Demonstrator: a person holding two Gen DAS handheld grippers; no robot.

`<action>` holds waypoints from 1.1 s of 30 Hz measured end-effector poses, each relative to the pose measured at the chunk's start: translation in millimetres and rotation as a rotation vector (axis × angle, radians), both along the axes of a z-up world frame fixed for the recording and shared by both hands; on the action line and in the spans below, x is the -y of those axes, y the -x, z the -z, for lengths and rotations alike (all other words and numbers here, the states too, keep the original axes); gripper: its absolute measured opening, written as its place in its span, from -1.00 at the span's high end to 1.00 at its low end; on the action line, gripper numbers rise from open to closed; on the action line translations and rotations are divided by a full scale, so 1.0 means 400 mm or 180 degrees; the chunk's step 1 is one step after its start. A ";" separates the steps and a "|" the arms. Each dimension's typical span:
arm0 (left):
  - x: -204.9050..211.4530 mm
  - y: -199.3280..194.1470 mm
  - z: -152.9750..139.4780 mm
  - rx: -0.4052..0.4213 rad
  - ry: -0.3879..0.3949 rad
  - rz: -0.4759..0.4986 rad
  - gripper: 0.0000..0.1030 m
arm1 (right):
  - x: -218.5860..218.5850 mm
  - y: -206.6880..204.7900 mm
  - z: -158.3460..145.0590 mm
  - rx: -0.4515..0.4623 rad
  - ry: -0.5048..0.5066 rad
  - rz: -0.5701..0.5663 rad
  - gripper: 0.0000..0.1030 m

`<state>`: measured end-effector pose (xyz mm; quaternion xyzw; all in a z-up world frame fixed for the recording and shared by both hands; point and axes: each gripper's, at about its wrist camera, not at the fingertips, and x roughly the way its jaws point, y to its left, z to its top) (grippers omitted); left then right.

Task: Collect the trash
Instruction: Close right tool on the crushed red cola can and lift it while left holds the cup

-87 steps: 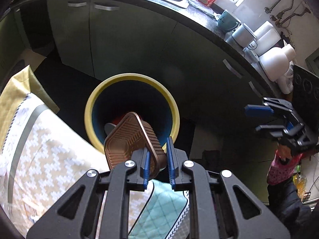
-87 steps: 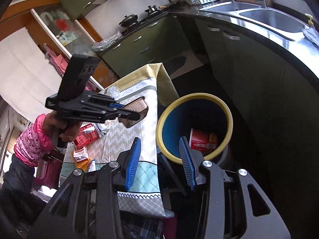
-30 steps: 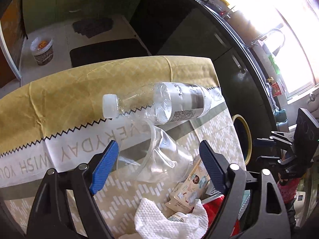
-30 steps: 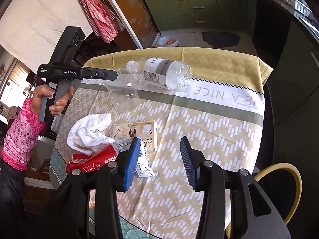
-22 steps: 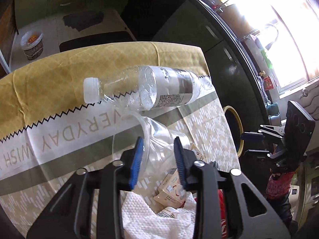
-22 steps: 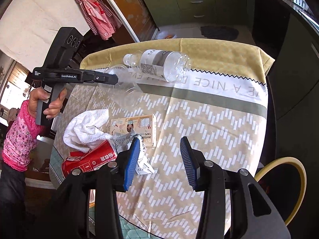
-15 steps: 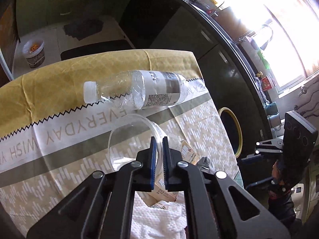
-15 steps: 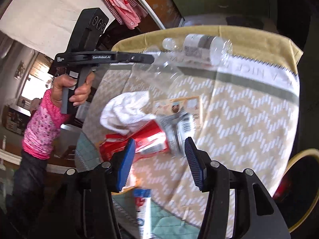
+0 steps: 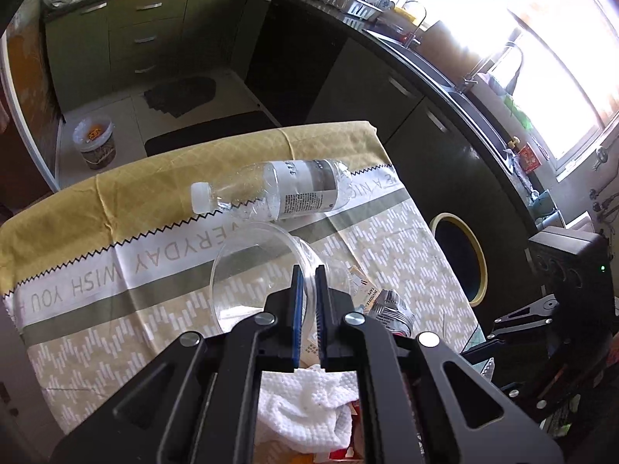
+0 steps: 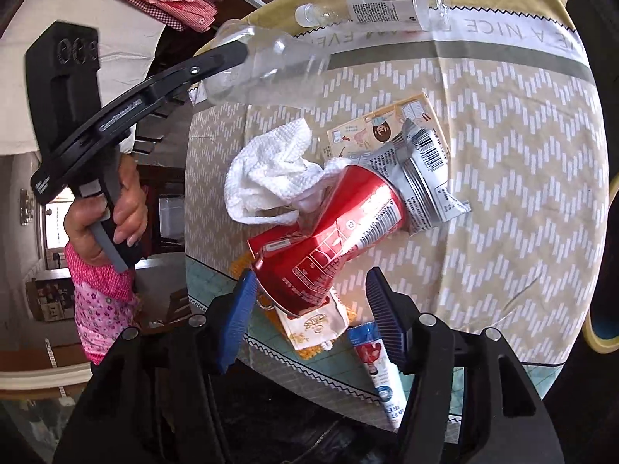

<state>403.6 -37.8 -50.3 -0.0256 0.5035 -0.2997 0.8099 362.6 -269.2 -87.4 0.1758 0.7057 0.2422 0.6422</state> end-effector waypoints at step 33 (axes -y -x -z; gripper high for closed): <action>-0.114 0.249 -0.110 0.0485 0.0202 0.0348 0.88 | -0.005 -0.086 0.231 -0.0809 0.0713 0.0632 -0.10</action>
